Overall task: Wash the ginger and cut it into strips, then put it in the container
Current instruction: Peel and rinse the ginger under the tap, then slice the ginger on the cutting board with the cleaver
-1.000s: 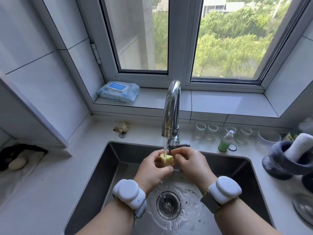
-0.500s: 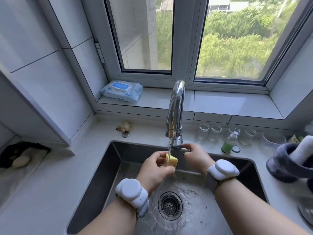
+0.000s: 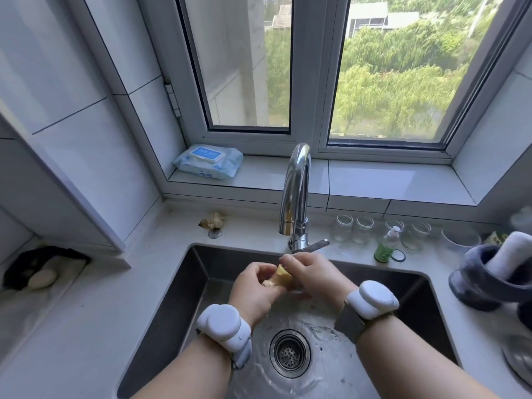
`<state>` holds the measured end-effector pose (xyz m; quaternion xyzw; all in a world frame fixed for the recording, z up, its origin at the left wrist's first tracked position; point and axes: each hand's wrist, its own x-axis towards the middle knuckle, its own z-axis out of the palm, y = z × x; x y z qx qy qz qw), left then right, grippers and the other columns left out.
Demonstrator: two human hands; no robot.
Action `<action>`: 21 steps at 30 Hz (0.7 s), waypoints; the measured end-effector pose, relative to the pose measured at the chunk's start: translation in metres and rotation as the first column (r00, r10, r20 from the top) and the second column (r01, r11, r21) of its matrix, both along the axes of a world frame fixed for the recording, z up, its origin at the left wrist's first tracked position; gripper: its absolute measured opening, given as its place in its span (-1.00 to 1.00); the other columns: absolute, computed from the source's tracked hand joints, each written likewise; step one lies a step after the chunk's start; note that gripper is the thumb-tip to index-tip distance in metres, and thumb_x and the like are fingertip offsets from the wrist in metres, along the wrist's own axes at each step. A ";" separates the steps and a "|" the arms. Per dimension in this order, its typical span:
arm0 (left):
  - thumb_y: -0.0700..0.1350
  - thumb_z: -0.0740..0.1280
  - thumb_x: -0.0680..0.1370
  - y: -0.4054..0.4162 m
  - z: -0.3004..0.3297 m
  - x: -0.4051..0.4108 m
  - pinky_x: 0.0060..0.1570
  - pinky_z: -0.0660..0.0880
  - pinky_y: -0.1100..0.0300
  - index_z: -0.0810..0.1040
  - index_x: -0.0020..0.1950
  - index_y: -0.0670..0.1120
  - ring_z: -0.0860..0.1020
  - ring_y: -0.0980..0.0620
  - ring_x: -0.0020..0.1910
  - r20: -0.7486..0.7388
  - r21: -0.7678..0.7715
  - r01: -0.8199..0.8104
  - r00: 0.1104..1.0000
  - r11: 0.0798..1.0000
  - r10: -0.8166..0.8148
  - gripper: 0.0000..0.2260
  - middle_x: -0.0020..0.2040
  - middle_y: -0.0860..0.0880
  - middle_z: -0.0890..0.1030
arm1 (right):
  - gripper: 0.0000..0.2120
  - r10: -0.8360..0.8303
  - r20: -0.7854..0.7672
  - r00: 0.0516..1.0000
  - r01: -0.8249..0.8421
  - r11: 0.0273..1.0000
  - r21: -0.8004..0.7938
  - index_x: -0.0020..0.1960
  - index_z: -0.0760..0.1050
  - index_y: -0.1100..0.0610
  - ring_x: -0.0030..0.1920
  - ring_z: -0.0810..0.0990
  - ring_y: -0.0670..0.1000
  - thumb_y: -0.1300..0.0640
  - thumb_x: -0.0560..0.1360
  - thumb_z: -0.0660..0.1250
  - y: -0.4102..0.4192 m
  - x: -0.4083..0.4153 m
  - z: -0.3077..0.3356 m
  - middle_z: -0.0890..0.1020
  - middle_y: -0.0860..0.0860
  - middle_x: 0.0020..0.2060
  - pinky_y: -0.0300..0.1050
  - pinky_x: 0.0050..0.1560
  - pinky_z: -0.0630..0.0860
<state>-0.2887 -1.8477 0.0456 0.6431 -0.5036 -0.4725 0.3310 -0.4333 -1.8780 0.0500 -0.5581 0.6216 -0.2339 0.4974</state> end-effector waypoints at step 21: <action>-0.16 0.50 0.38 0.049 0.032 0.022 -0.05 0.58 0.15 0.58 -0.04 0.00 0.62 0.05 -0.15 0.100 -0.034 -0.214 0.971 0.976 0.216 -0.80 -0.14 0.01 0.64 | -0.70 -0.072 -0.210 0.975 0.043 0.989 -0.141 0.27 0.56 -0.03 0.19 0.58 0.00 0.01 0.55 0.30 0.042 0.013 0.017 0.65 -0.06 0.14 -0.21 0.15 0.44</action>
